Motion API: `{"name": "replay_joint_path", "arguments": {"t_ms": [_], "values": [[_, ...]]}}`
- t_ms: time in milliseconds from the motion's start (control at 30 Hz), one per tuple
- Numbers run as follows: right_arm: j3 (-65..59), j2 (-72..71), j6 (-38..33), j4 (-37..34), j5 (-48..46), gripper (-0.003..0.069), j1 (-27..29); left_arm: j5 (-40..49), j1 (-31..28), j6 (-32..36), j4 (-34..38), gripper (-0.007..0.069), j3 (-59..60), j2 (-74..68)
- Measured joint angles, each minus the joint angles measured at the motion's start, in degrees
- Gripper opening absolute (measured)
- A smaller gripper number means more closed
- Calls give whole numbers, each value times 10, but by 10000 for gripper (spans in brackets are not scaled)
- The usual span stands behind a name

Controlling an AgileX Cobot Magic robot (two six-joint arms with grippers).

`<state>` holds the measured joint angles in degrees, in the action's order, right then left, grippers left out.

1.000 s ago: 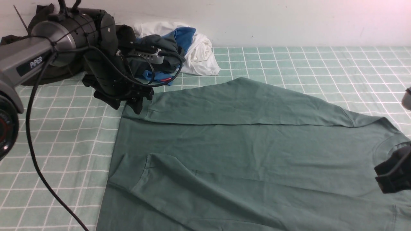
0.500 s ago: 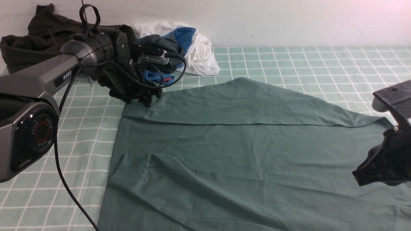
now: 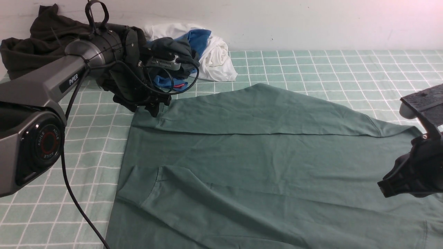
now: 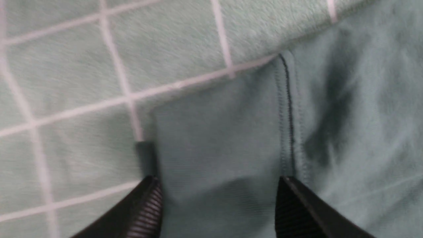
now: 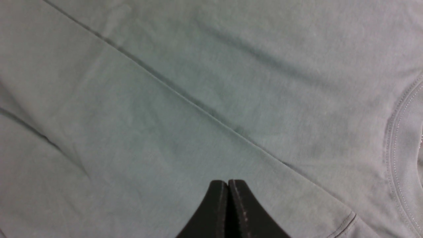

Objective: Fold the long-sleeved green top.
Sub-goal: Use the left arm to clamp the cuff farthest from it, then use the left arm to drag and drop the cuff onto the cuff closest to the left arm

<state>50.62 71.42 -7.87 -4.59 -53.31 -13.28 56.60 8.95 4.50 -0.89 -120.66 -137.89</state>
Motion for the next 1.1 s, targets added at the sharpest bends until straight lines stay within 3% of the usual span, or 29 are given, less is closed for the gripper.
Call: {"name": "replay_joint_path", "arguments": {"t_ms": [267, 600, 967, 1100], "values": [[0, 0, 0, 0, 0, -14, 0, 7, 0, -1, 9, 389, -7, -10], [0, 0, 0, 0, 1, -14, 0, 37, 1, 0, 17, 46, -26, -15], [0, 0, -7, 0, 8, -14, 0, 59, 1, 4, 55, 31, -27, 13], [0, 0, -7, 0, 13, -14, 0, 117, 1, 3, 104, 31, -26, 94]]}}
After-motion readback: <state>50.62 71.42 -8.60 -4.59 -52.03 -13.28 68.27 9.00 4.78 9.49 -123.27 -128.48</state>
